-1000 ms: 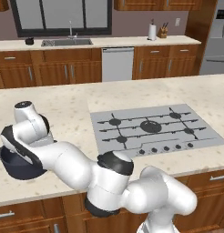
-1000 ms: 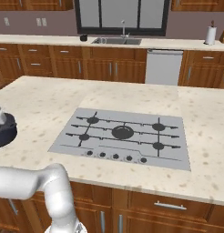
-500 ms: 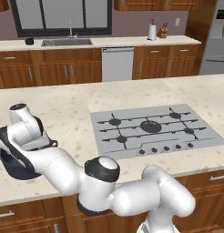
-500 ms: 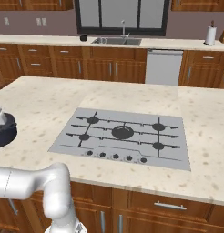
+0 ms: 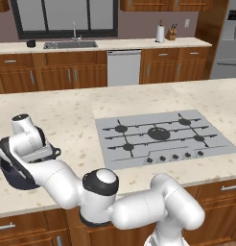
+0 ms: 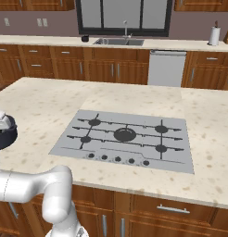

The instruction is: Turn on the sink faucet. Then move the squash from the counter to the sink. Turn off the sink. Move the vegetable from the sink to the pot next to the stove. Finally move the pot to the front right burner.

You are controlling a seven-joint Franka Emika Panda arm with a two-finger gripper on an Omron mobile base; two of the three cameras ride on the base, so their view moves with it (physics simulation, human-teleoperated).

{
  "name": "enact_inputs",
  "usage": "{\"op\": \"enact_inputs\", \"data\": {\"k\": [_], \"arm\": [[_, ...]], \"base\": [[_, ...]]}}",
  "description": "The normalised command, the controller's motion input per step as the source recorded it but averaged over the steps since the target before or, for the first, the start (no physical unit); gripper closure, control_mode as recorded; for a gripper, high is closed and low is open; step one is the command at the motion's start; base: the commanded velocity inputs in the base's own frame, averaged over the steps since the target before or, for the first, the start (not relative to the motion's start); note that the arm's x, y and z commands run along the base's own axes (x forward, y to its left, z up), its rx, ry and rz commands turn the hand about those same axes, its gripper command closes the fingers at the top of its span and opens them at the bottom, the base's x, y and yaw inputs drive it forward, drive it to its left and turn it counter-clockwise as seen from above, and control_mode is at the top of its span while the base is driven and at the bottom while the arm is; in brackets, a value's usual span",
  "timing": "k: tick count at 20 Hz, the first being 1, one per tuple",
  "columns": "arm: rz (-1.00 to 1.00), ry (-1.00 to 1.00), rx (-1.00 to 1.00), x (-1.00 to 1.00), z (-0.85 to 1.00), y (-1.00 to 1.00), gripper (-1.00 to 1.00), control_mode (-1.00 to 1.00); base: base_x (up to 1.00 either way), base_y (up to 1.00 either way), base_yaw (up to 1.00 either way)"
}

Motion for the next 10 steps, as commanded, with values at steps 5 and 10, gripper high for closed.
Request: {"op": "enact_inputs", "data": {"k": [5, 10], "arm": [[0.04, 0.00, 0.00, 0.00, -0.16, 0.04, -1.00, -1.00], [0.02, 0.00, 0.00, 0.00, 0.08, 0.00, -1.00, -1.00]], "base": [[0.00, 0.00, 0.00], [0.00, 0.00, 0.00]]}}
